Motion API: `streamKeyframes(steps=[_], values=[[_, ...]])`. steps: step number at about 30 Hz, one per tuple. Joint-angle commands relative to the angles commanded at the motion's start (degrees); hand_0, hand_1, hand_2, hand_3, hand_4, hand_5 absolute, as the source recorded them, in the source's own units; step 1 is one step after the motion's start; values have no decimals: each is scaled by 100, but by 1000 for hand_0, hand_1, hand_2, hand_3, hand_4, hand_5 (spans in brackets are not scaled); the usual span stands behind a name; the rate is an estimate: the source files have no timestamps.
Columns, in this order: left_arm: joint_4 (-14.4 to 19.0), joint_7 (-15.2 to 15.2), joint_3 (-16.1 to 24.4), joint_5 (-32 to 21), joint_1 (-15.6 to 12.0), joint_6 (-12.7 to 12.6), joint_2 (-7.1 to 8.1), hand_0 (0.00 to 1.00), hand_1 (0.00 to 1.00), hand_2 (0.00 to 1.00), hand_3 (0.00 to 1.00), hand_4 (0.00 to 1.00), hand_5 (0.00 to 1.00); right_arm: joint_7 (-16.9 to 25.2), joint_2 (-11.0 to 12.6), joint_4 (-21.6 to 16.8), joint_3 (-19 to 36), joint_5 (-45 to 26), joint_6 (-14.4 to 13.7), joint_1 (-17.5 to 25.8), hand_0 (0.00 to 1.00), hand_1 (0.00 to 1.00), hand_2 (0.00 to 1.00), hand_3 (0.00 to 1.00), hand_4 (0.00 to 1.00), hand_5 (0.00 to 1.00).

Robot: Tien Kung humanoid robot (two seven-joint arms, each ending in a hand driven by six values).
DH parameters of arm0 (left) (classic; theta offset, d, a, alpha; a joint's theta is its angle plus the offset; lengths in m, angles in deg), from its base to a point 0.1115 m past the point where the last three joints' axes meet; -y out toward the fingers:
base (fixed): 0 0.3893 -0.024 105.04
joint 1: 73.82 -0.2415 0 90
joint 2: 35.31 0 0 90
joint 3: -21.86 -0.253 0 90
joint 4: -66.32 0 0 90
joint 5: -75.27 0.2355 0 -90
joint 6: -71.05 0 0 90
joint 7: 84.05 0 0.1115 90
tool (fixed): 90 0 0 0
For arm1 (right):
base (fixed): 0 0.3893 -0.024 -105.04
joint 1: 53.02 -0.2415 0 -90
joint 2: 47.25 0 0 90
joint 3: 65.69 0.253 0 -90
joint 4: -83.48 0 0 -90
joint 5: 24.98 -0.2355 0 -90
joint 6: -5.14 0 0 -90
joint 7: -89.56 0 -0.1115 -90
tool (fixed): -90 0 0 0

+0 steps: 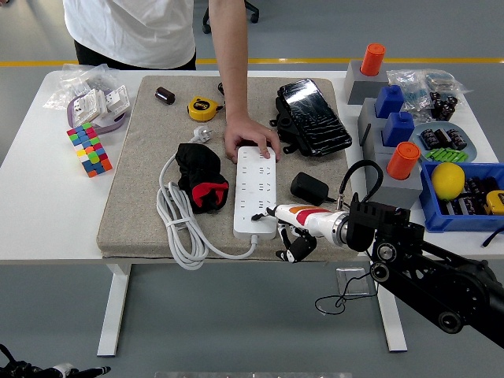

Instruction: Pull the plug out and thorw away

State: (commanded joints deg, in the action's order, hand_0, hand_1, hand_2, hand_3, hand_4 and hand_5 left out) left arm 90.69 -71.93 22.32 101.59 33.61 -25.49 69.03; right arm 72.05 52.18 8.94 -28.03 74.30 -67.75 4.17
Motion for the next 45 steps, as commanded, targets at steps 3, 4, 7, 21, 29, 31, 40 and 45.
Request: streamKeyframes(steps=[3, 4, 7, 21, 29, 31, 40, 45], values=[[-3, 2, -1, -10, -2, 2, -1, 527, 664, 693, 661, 826, 689, 31, 8, -166, 88, -75, -17, -7, 2, 2, 106, 889, 533, 2], [-2, 1, 3, -2, -3, 1, -1, 527, 664, 693, 661, 826, 689, 33, 9, -253, 135, -86, -14, -9, 2, 2, 106, 889, 533, 2], [-4, 3, -2, 3, -3, 3, -3, 527, 664, 693, 661, 826, 689, 23, 10, -459, 250, -100, -6, -10, 2, 2, 106, 889, 533, 2], [-9, 2, -4, 11, -5, 0, -10, 528, 664, 693, 660, 825, 687, 596, 10, -754, 570, 145, -782, 6, 371, 408, 436, 864, 754, 2], [-14, 0, -6, 2, -3, -4, -16, 528, 664, 693, 660, 824, 686, 815, -1, -470, 691, 251, -1187, 28, 767, 771, 760, 870, 998, 152], [-15, 1, -5, 5, -4, -3, -17, 528, 664, 693, 660, 824, 686, 847, -3, -403, 718, 222, -1287, 43, 767, 771, 760, 870, 998, 152], [-19, 1, 15, 6, -9, -2, -20, 527, 664, 693, 659, 823, 686, 958, -31, -197, 864, 26, -1564, 163, 874, 885, 859, 860, 998, 304], [-21, -1, 7, 10, 2, -4, -22, 527, 664, 693, 658, 822, 685, 1005, -40, -183, 975, -34, -1636, 195, 868, 877, 849, 849, 998, 314]])
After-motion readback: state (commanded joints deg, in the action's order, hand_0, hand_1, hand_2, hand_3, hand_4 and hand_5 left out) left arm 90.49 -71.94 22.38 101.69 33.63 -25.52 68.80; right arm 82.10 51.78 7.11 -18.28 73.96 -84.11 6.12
